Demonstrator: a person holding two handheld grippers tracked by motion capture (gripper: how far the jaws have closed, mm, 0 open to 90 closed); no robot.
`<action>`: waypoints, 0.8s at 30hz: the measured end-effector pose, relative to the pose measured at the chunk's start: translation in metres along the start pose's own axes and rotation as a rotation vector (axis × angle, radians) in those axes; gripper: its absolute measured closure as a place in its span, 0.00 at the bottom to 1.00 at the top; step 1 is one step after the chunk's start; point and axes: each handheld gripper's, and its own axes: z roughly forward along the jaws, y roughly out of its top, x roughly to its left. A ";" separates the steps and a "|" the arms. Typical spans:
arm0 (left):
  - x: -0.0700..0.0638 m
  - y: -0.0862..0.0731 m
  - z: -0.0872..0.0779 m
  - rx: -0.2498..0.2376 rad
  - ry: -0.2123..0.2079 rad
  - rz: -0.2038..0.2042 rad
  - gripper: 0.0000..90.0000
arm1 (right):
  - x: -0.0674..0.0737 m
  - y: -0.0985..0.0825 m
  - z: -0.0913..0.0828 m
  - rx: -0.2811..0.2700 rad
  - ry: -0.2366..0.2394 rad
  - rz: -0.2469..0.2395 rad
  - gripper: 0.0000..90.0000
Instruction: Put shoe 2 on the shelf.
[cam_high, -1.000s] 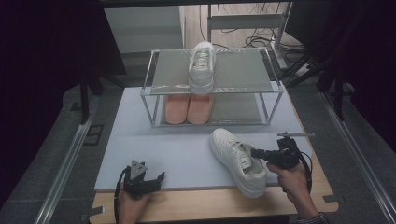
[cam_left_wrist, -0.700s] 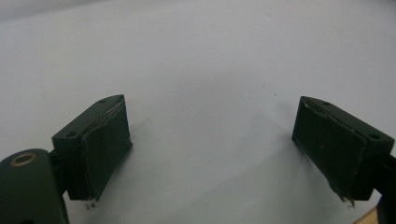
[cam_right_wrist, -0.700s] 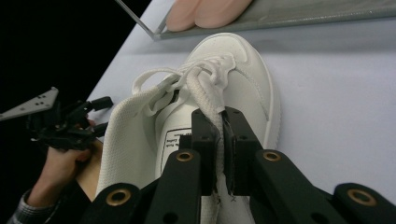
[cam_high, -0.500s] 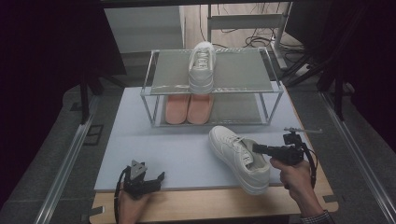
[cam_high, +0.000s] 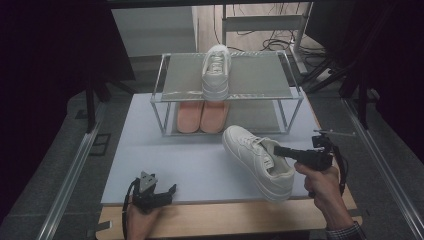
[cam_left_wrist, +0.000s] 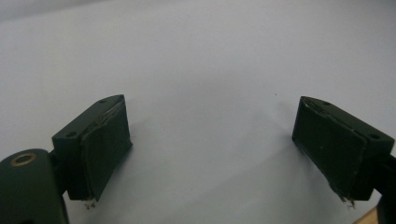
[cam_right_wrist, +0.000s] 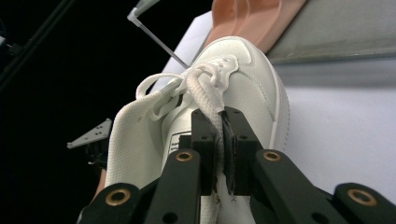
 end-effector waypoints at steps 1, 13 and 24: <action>0.000 0.000 0.000 0.000 0.000 0.000 0.12 | 0.001 0.001 -0.001 -0.002 0.006 0.003 0.93; 0.000 0.000 0.000 -0.001 0.000 0.000 0.12 | 0.010 0.013 -0.007 -0.026 0.041 0.021 0.93; 0.000 0.000 0.000 -0.001 0.000 0.000 0.12 | 0.013 0.022 -0.017 -0.067 0.087 0.062 0.93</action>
